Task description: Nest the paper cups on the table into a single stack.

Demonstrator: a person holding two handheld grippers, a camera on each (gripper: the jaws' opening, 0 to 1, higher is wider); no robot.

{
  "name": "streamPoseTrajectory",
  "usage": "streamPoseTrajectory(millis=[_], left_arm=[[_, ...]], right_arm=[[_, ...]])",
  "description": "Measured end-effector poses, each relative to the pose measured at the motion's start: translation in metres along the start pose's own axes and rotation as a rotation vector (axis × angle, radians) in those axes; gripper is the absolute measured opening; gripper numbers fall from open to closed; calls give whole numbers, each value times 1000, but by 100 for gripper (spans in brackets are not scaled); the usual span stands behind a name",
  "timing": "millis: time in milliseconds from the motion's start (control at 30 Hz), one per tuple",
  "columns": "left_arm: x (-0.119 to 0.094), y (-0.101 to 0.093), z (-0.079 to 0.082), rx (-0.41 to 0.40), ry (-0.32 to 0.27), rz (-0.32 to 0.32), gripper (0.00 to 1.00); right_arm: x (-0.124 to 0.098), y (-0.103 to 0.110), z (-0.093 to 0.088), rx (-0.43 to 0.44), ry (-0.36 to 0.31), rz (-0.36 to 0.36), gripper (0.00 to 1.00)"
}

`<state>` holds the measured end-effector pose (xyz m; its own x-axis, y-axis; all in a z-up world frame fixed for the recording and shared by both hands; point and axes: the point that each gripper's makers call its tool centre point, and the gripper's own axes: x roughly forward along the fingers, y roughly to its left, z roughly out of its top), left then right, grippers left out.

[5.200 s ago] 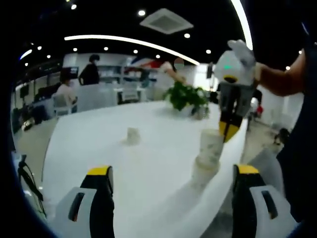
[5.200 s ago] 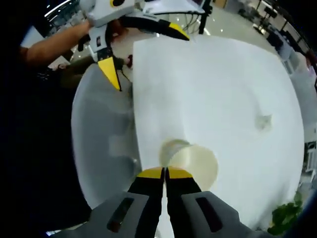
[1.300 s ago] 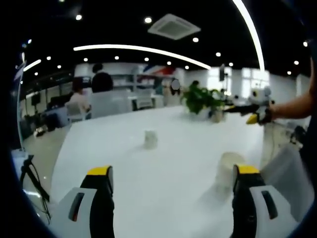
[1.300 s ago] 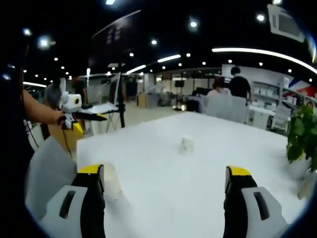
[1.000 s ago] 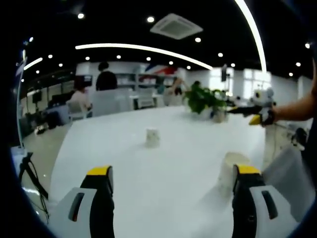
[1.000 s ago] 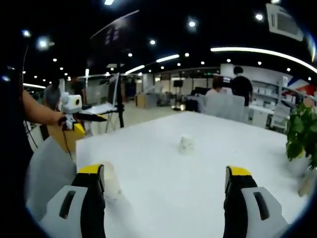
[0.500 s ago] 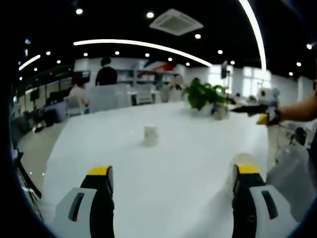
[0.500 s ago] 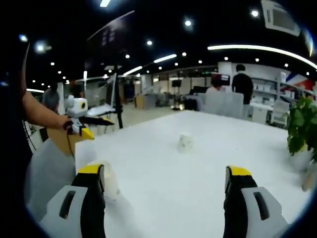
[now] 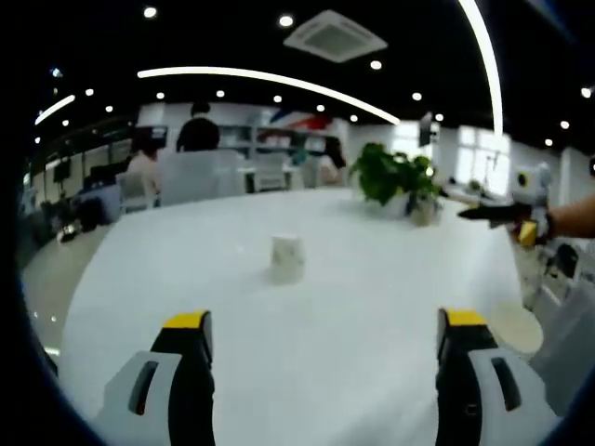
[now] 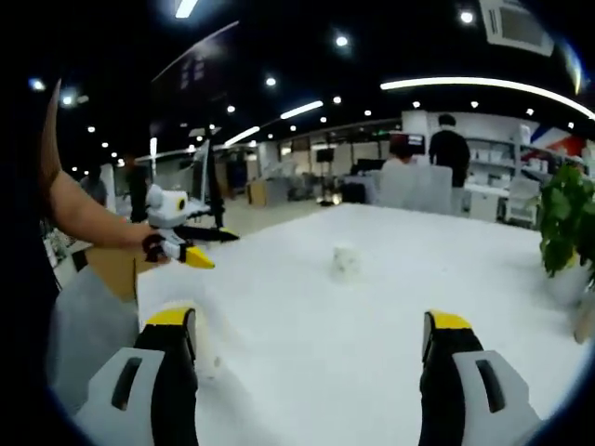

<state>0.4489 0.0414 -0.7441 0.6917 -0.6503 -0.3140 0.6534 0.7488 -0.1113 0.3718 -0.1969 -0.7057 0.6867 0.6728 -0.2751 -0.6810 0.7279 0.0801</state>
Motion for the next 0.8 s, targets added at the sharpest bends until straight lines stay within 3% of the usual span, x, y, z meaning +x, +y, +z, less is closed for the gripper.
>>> streamPoseTrajectory(millis=[467, 800], left_arm=[[87, 18, 11, 53, -30, -34, 99], [131, 23, 26, 68, -33, -51, 99]], right_arm=[[2, -11, -8, -2, 22, -12, 100], [9, -24, -15, 12, 32, -16, 100]])
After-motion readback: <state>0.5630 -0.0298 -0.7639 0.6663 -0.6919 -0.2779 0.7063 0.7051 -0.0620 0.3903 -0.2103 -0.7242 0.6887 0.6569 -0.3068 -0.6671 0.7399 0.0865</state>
